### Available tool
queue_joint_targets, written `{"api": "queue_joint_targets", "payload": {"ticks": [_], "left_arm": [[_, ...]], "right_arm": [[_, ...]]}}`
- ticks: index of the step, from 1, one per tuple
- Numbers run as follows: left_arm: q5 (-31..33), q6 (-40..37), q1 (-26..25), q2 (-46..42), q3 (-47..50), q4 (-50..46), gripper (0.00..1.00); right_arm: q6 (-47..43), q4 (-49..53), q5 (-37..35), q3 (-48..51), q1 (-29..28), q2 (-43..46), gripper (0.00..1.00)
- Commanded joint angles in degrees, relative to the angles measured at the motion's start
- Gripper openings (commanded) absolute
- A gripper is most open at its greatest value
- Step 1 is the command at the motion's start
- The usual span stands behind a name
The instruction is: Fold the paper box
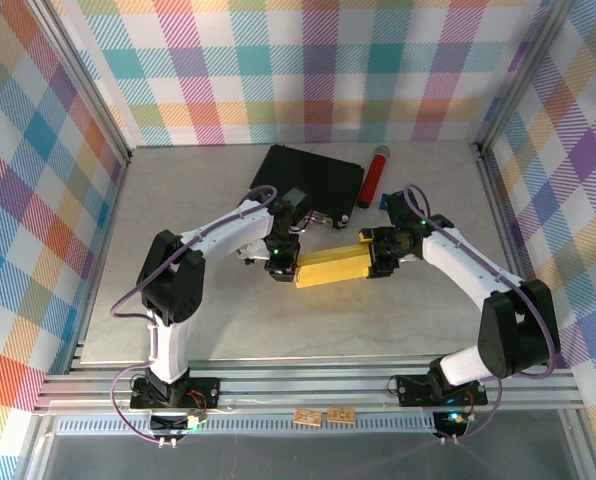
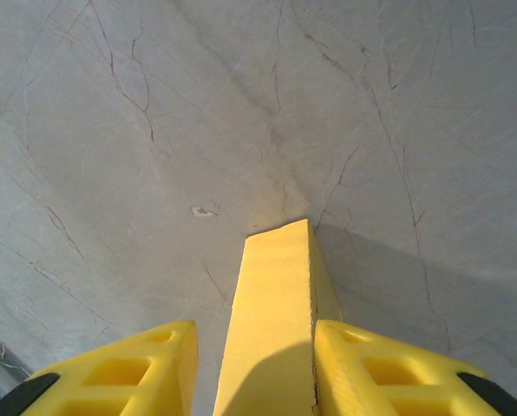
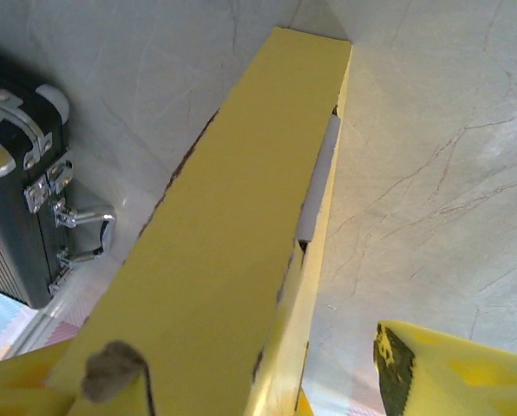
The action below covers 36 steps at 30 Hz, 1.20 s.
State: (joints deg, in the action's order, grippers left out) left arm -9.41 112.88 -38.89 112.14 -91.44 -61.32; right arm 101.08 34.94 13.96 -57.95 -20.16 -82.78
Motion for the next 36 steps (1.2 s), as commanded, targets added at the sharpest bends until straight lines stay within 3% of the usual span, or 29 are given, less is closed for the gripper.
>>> {"api": "queue_joint_targets", "payload": {"ticks": [1,10,21,36], "left_arm": [[-1.2,10.9,-1.0,0.9,-0.8,-1.0,0.39],[-2.3,12.4,-1.2,0.1,0.3,1.1,0.52],[-3.4,14.0,-1.2,0.8,-0.3,3.4,0.58],[-4.0,15.1,-1.7,3.0,-2.2,5.9,0.57]], "right_arm": [[6.0,-0.1,-0.5,2.0,0.5,0.0,0.66],[9.8,-0.6,-1.5,4.2,0.4,1.9,0.48],[13.0,-2.0,-1.8,5.9,-1.4,2.8,0.45],[13.0,-3.5,-1.2,6.2,-2.4,1.1,0.42]]}}
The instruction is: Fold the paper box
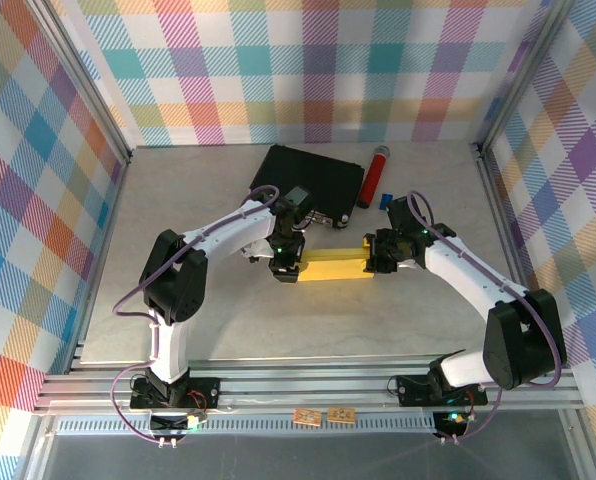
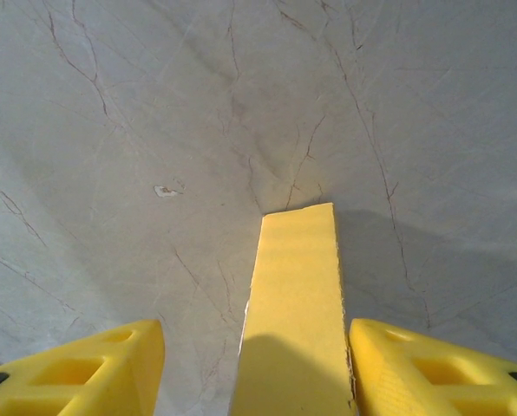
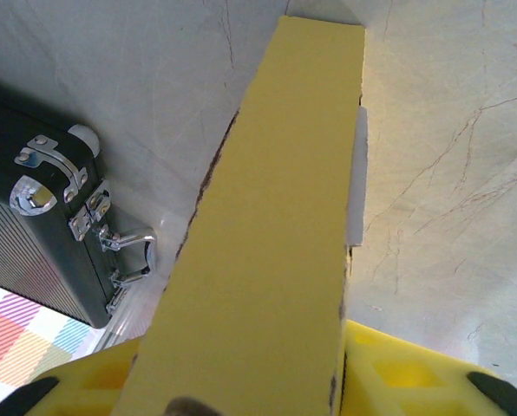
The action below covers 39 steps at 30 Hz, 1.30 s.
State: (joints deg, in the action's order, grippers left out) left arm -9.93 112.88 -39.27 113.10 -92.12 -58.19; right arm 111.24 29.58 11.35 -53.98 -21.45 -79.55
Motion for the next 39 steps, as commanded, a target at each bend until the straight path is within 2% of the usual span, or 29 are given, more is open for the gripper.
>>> {"api": "queue_joint_targets", "payload": {"ticks": [1,6,11,16,23,31,34,39], "left_arm": [[-3.5,15.4,-1.4,2.1,-1.7,3.1,0.57],[-4.1,15.8,-1.8,2.5,-3.0,3.4,0.56],[-5.5,15.9,-2.3,1.8,-2.1,3.7,0.64],[-5.8,17.9,-2.3,-0.1,0.7,8.1,0.65],[-5.9,18.8,-2.2,-2.1,1.9,9.1,0.71],[-4.0,18.2,-0.5,-2.8,3.2,6.3,0.62],[-3.2,18.0,0.5,-3.0,3.7,6.0,0.55],[-4.0,16.9,0.7,-1.0,1.7,4.5,0.49]], "right_arm": [[2.9,1.7,1.6,2.2,-1.1,-2.1,0.42],[3.0,1.4,1.6,2.7,-1.1,-2.1,0.41],[3.5,0.9,1.3,3.1,-1.1,-2.0,0.41],[3.7,0.4,1.4,3.4,-1.1,-2.3,0.4],[3.6,0.6,1.1,3.4,-1.1,-2.4,0.4],[3.6,0.7,1.0,3.4,-1.1,-2.5,0.39],[3.6,0.7,1.0,3.6,-1.1,-2.4,0.39],[3.4,0.5,1.1,3.1,-1.1,-2.7,0.42]]}}
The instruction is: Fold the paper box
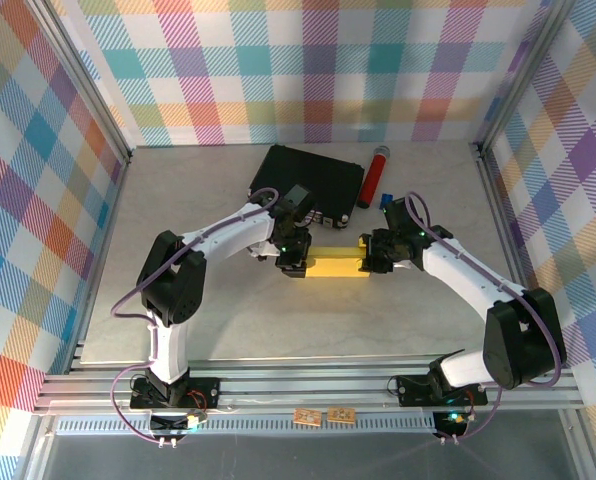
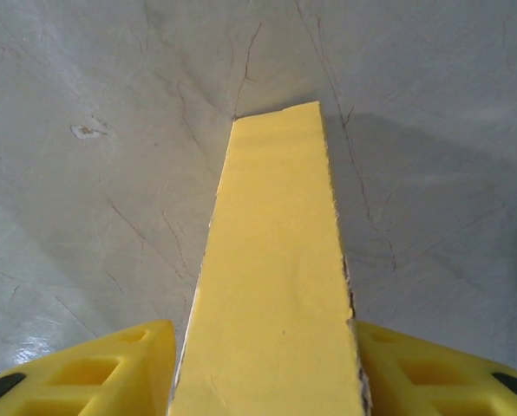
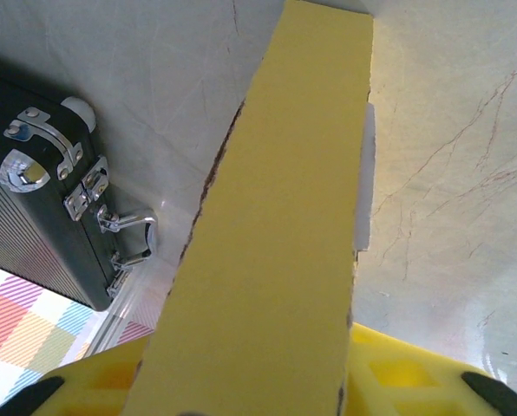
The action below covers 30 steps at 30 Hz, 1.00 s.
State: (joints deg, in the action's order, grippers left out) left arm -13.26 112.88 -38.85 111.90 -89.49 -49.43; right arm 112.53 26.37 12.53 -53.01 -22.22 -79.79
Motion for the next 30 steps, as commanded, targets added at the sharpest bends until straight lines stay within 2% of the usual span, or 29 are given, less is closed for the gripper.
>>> {"api": "queue_joint_targets", "payload": {"ticks": [1,5,9,13,15,18,22,27,30], "left_arm": [[-0.8,16.7,0.3,0.5,-1.3,-4.6,0.49],[-0.6,16.6,0.4,0.5,-1.5,-5.4,0.48],[-0.8,16.1,1.5,0.4,-2.0,-6.7,0.48],[-1.3,13.9,2.9,0.7,-3.4,-9.4,0.48],[-1.7,13.3,3.1,0.8,-3.7,-9.8,0.48],[-2.0,13.1,3.1,0.9,-3.8,-10.1,0.48],[-1.4,12.6,3.2,0.9,-4.8,-11.2,0.48],[-1.6,11.5,3.1,1.6,-5.3,-11.7,0.47],[-1.6,11.4,3.1,1.7,-4.7,-11.2,0.46]], "right_arm": [[1.8,3.8,-0.1,2.0,-0.4,-2.5,0.44],[-3.8,5.5,-0.7,-0.5,0.3,-1.4,0.61],[-18.5,12.1,-3.1,-6.0,2.6,2.1,0.81],[-36.3,14.6,-3.9,-8.6,5.2,7.7,0.87],[-47.2,13.8,-3.2,-8.7,5.9,10.5,0.85],[-66.0,13.0,0.5,-8.2,5.8,13.2,0.73],[-83.3,15.2,3.0,-6.0,5.8,15.8,0.61],[-93.0,17.1,0.5,-3.3,5.8,17.2,0.48],[-96.0,17.3,-1.8,-2.9,5.8,16.6,0.47]]}}
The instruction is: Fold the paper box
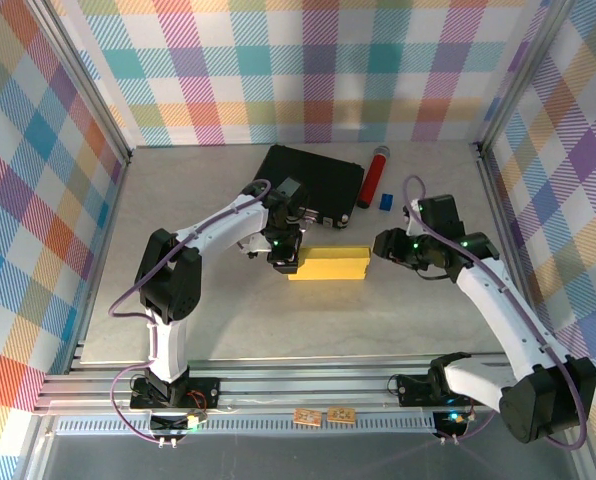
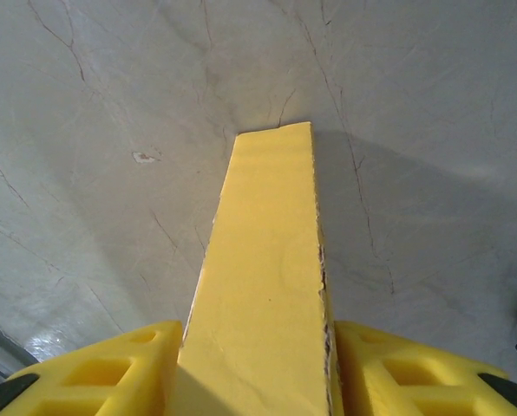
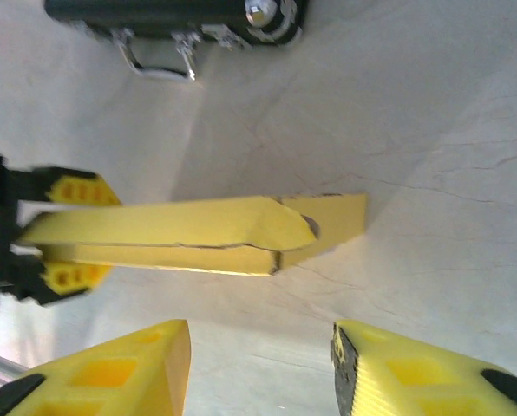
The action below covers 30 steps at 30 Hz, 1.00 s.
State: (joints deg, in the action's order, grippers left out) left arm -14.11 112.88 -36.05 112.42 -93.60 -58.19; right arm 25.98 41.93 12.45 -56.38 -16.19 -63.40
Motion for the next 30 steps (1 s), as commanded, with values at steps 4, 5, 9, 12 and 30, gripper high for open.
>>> {"api": "queue_joint_targets", "payload": {"ticks": [4,5,9,12,30], "left_arm": [[-0.7,11.4,0.2,1.3,-0.9,-2.3,0.46],[-0.7,11.4,0.2,1.3,-0.9,-2.4,0.46],[-0.7,11.5,0.0,1.2,-0.6,-2.2,0.46],[-0.7,11.6,0.0,1.1,-0.6,-2.1,0.46],[-1.1,11.3,0.1,1.5,-1.1,-2.1,0.47]], "right_arm": [[-13.9,1.8,-3.5,-1.1,-0.3,-2.3,0.46],[-15.0,1.6,-3.0,-1.6,-0.3,-3.2,0.43],[-19.1,2.3,-1.8,-3.9,-1.4,-7.0,0.35],[-20.6,3.0,-4.4,-4.8,-2.8,-8.5,0.35],[-25.7,1.9,-8.7,-7.7,-5.2,-14.1,0.34]]}}
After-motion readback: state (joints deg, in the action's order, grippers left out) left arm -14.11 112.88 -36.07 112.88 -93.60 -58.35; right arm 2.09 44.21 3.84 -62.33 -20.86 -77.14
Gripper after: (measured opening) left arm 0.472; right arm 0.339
